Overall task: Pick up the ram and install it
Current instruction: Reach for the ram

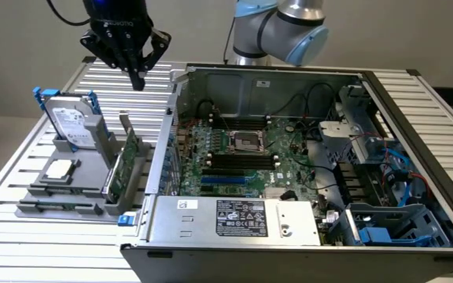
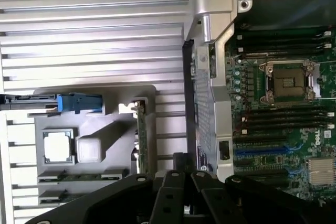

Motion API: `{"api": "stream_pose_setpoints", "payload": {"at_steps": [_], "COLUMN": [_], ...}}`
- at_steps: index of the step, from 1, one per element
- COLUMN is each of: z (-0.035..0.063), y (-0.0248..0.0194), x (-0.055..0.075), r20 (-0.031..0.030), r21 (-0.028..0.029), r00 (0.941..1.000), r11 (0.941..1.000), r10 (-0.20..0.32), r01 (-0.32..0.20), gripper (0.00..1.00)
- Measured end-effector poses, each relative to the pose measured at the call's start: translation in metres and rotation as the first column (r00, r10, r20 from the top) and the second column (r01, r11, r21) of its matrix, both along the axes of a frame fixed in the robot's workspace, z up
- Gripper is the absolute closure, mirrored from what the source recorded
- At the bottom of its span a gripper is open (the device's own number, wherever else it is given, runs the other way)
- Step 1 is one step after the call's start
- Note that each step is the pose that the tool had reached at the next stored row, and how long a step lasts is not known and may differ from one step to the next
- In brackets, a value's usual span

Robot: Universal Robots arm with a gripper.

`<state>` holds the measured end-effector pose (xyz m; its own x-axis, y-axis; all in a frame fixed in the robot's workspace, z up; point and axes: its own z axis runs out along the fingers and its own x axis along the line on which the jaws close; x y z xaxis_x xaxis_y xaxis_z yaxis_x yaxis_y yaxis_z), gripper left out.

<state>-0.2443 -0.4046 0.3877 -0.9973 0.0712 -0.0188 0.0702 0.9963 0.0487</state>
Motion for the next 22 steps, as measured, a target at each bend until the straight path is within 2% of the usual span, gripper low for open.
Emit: {"api": "stream_pose_setpoints", "payload": {"at_steps": [3,7,9,17,20,22], "z": [-0.0024,-0.0060,-0.0084,-0.0176,-0.0206,-0.0221], "y": [-0.0009,-0.0020,-0.0028,-0.0075,-0.0107,-0.0149], "x": [-0.014,-0.029,-0.038,-0.071,-0.082,-0.088], "r20": [-0.0028,-0.0144,-0.0177,-0.0238,-0.0244,-0.0244], "r21": [-0.0002,-0.0015,-0.0017,-0.0019,-0.0019,-0.0018], "r00": [1.0000,0.9999,0.9998,0.9997,0.9997,0.9997], "r11": [1.0000,1.0000,1.0000,1.0000,1.0000,1.0000], "r10": [0.000,0.000,0.000,0.000,0.000,0.000], "r01": [0.000,0.000,0.000,0.000,0.000,0.000], "gripper": [0.89,0.89,0.89,0.89,0.89,0.89]}}
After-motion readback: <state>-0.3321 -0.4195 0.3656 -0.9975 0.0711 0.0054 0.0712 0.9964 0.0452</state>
